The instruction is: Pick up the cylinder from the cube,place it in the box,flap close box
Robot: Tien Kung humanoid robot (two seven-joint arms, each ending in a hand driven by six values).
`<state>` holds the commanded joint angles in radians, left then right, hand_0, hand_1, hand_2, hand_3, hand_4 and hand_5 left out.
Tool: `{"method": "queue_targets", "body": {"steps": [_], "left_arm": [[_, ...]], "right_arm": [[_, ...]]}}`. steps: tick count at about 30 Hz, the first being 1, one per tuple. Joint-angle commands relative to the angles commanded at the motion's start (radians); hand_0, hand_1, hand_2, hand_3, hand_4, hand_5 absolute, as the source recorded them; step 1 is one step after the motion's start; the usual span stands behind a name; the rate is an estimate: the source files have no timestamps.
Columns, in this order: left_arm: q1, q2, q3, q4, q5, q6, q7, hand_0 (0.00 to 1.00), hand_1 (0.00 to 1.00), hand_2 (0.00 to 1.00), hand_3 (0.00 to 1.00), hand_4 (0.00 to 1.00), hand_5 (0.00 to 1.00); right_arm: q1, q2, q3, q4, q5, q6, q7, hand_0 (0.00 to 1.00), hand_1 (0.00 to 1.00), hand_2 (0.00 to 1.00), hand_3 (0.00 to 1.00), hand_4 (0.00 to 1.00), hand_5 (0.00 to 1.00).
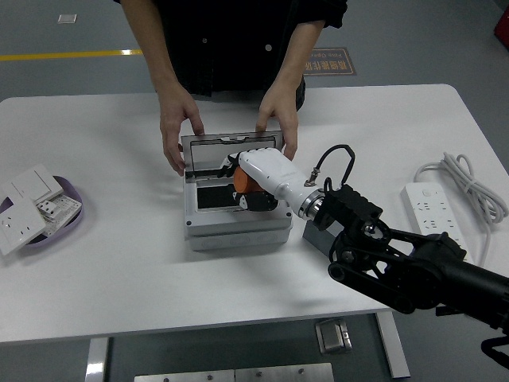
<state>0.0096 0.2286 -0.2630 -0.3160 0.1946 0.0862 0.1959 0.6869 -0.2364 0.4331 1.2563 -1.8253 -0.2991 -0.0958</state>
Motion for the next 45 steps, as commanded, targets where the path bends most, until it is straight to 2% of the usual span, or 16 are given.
{"method": "queue_targets", "body": {"steps": [1,6,7,12,13,17,18,24,25,28,36,41,45], "left_arm": [[0.000,0.000,0.000,0.000,0.000,0.000,0.000,0.617,0.640,0.628,0.636,0.692,0.249],[0.000,0.000,0.000,0.000,0.000,0.000,0.000,0.617,0.640,0.628,0.636,0.692,0.249],[0.000,-0.001,0.001,0.000,-0.001,0.000,0.000,0.617,0.640,0.628,0.636,0.692,0.250],[-0.001,-0.001,0.002,0.000,-0.001,0.000,-0.001,0.617,0.640,0.628,0.636,0.692,0.250],[-0.001,-0.001,0.003,0.000,-0.002,0.000,-0.002,0.617,0.640,0.628,0.637,0.692,0.250],[-0.001,-0.001,0.003,0.000,-0.002,0.000,-0.002,0.617,0.640,0.628,0.637,0.692,0.250],[-0.001,-0.001,0.003,0.000,-0.002,0.000,-0.002,0.617,0.641,0.628,0.637,0.692,0.252],[-0.001,-0.001,0.004,0.000,-0.004,0.000,-0.002,0.617,0.641,0.628,0.637,0.692,0.252],[-0.001,-0.001,0.005,-0.001,-0.005,0.000,-0.003,0.617,0.641,0.628,0.636,0.692,0.250],[-0.001,-0.002,0.006,-0.001,-0.005,0.000,-0.003,0.617,0.641,0.628,0.636,0.692,0.250],[-0.001,-0.002,0.005,0.000,-0.004,0.000,-0.003,0.617,0.640,0.628,0.637,0.693,0.251],[-0.001,-0.002,0.005,-0.001,-0.004,0.000,-0.003,0.617,0.640,0.628,0.637,0.693,0.251],[-0.002,-0.001,0.005,-0.001,-0.003,0.000,-0.002,0.617,0.640,0.628,0.636,0.693,0.251]], "right_arm": [[0.000,0.000,-0.001,-0.001,-0.002,0.002,0.001,0.743,0.646,0.648,0.645,0.567,0.299],[-0.001,0.000,-0.003,-0.005,-0.008,0.014,0.003,0.743,0.646,0.648,0.645,0.567,0.299],[-0.002,-0.001,-0.003,-0.005,-0.008,0.016,0.004,0.765,0.656,0.663,0.638,0.757,0.412],[-0.004,0.000,-0.006,-0.008,-0.003,0.026,0.006,0.765,0.656,0.663,0.638,0.757,0.412],[-0.004,0.000,-0.006,-0.008,-0.003,0.028,0.006,0.778,0.665,0.675,0.694,0.881,0.460],[-0.005,0.000,-0.006,-0.010,0.002,0.034,0.006,0.778,0.665,0.675,0.694,0.881,0.460],[-0.006,-0.001,-0.005,-0.010,0.007,0.034,0.007,0.783,0.670,0.684,0.717,0.946,0.503],[-0.013,-0.005,0.001,-0.002,0.057,0.025,0.023,0.783,0.670,0.684,0.717,0.946,0.503],[-0.014,-0.006,0.002,0.002,0.068,0.021,0.028,0.787,0.674,0.673,0.725,0.979,0.523],[-0.017,-0.010,0.006,0.015,0.098,0.007,0.045,0.787,0.674,0.673,0.725,0.979,0.523],[-0.019,-0.026,0.033,0.096,0.200,-0.034,0.094,0.774,0.661,0.660,0.716,0.990,0.542],[-0.004,-0.037,0.042,0.128,0.241,-0.040,0.101,0.774,0.661,0.660,0.716,0.990,0.542],[0.019,-0.045,0.041,0.124,0.257,-0.036,0.100,0.764,0.652,0.652,0.701,0.992,0.555]]}}
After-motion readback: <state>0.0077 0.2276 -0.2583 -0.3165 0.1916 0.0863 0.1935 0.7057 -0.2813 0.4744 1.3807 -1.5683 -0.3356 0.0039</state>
